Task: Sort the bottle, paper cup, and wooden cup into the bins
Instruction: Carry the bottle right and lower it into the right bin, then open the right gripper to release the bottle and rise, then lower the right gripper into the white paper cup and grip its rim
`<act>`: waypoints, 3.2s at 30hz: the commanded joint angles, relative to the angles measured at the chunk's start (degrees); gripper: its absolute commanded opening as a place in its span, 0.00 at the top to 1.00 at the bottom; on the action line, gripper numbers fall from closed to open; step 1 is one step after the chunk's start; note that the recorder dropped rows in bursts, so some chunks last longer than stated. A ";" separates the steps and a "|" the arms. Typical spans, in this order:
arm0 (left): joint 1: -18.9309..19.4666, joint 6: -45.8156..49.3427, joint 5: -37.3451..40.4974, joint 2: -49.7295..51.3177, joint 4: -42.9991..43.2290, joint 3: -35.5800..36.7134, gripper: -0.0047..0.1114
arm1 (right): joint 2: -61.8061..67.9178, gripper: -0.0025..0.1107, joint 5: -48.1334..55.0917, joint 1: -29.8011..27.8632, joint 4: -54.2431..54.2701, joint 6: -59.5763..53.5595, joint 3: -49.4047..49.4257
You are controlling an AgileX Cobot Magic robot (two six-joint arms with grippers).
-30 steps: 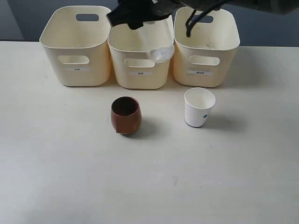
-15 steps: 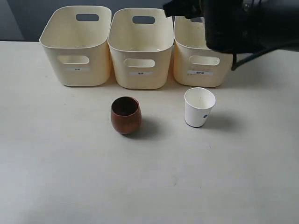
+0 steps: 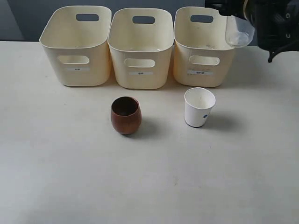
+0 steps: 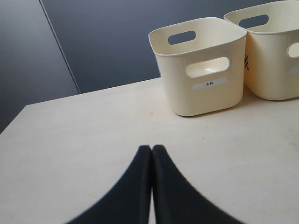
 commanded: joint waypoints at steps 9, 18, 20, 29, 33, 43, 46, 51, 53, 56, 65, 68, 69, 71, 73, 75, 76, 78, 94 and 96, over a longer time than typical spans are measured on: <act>-0.18 -0.11 -0.22 -0.28 0.10 0.07 0.96 | 7.61 0.98 -0.55 -1.91 -3.79 5.58 -6.49; -0.18 -0.11 -0.22 -0.28 0.10 0.07 0.96 | 16.07 0.70 -5.07 -3.93 -3.79 -1.24 -17.06; -0.18 -0.11 -0.22 -0.28 0.10 0.07 0.96 | 16.86 0.49 -5.22 -4.49 -3.79 1.41 -17.12; -0.18 -0.11 -0.33 -0.28 0.10 0.07 0.96 | 17.33 0.44 -5.90 -4.62 -3.79 2.41 -17.12; -0.18 -0.11 -0.33 -0.28 0.10 0.07 0.96 | 17.82 0.28 -6.75 -4.62 -3.79 2.41 -17.12; -0.18 -0.11 -0.33 -0.28 0.10 0.07 0.96 | 17.82 0.20 -7.30 -4.62 -3.64 0.49 -17.12; -0.18 -0.11 -0.33 -0.28 0.10 0.07 0.96 | 17.82 0.20 -7.30 -4.62 -1.20 -0.15 -17.12; -0.18 -0.11 -0.33 -0.28 0.10 0.07 0.96 | 17.54 0.20 -7.30 -4.62 4.80 -5.19 -17.12; -0.18 -0.11 -0.33 -0.28 0.10 0.07 0.96 | 16.63 0.20 -6.87 -4.62 8.04 -8.65 -17.12; -0.18 -0.11 -0.33 -0.28 0.10 0.07 0.96 | 14.99 0.20 -6.02 -4.51 14.13 -15.75 -17.12; -0.18 -0.11 -0.23 -0.28 0.10 0.07 0.96 | 9.67 0.20 -4.11 -4.51 36.30 -37.54 -17.12; -0.18 -0.11 -0.23 -0.28 0.10 0.07 0.96 | 8.53 0.20 -2.06 -4.51 44.53 -48.79 -17.12; -0.18 -0.11 -0.23 -0.28 0.10 0.07 0.96 | 8.14 0.20 -0.99 -4.51 46.23 -50.75 -17.12; -0.18 -0.11 -0.23 -0.28 0.10 0.07 0.96 | 7.75 0.20 1.88 -4.51 49.75 -54.54 -17.12; -0.18 -0.11 -0.23 -0.28 0.10 0.07 0.96 | 7.64 0.20 4.14 -4.51 53.36 -57.25 -17.12; -0.18 -0.11 -0.23 -0.28 0.10 0.07 0.96 | 7.44 0.20 6.26 -4.51 57.49 -60.86 -17.12; -0.18 -0.11 -0.23 -0.28 0.10 0.07 0.96 | 7.44 0.20 6.75 -4.51 58.86 -62.36 -17.12; -0.18 -0.11 -0.23 -0.28 0.10 0.07 0.96 | 7.44 0.20 8.29 -4.51 61.53 -65.22 -17.12; -0.18 -0.11 -0.23 -0.28 0.10 0.07 0.96 | 7.39 0.20 19.54 -4.51 88.97 -89.27 -17.00; -0.18 -0.11 -0.33 -0.28 0.10 0.07 0.96 | 7.39 0.20 20.56 -4.51 89.88 -89.68 -16.81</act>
